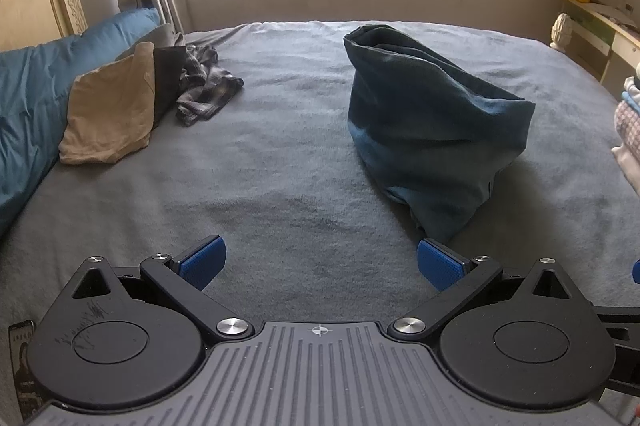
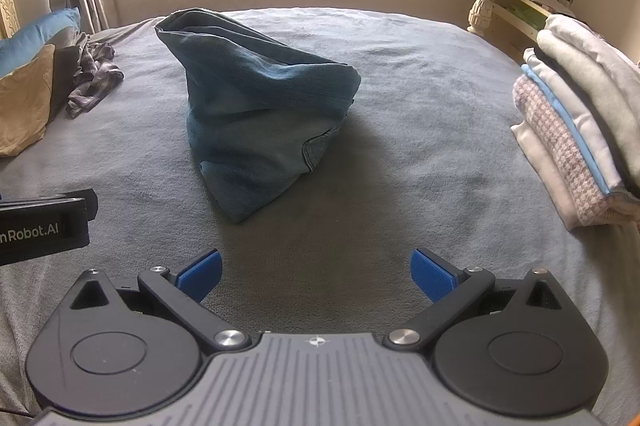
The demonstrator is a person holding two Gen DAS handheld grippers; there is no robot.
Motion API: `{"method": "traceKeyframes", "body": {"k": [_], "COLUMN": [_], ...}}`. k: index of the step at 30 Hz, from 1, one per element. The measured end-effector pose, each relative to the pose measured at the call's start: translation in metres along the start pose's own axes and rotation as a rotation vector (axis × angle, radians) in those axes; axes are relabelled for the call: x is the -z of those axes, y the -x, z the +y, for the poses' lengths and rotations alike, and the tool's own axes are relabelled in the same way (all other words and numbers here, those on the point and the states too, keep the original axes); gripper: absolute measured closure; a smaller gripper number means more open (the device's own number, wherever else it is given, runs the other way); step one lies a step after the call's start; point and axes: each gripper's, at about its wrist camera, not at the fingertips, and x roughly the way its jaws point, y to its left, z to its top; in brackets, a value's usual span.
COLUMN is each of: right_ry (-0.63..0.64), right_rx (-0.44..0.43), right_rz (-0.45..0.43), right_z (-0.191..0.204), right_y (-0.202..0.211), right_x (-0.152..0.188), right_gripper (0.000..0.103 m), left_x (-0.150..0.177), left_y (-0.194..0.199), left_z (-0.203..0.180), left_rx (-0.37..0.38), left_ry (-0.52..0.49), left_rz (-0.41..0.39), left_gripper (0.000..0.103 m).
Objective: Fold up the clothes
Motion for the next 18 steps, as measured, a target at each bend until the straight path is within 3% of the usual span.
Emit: {"method": "traceKeyframes", "body": {"k": [13, 18], "right_ry": [-0.005, 0.009], "right_rx": [0.007, -0.011], "right_rz": [0.001, -0.014], "right_z": [-0.003, -0.004], "right_y": [-0.006, -0.011], "right_x": [0.000, 0.002], "right_gripper": [0.000, 0.000], "left_x": [0.002, 0.001], "left_y": [-0.009, -0.019], "left_z": [0.003, 0.013], "left_rx": [0.035, 0.107], "left_ry": [0.028, 0.116], "left_rz": [0.017, -0.022], "left_gripper": [0.000, 0.000]}}
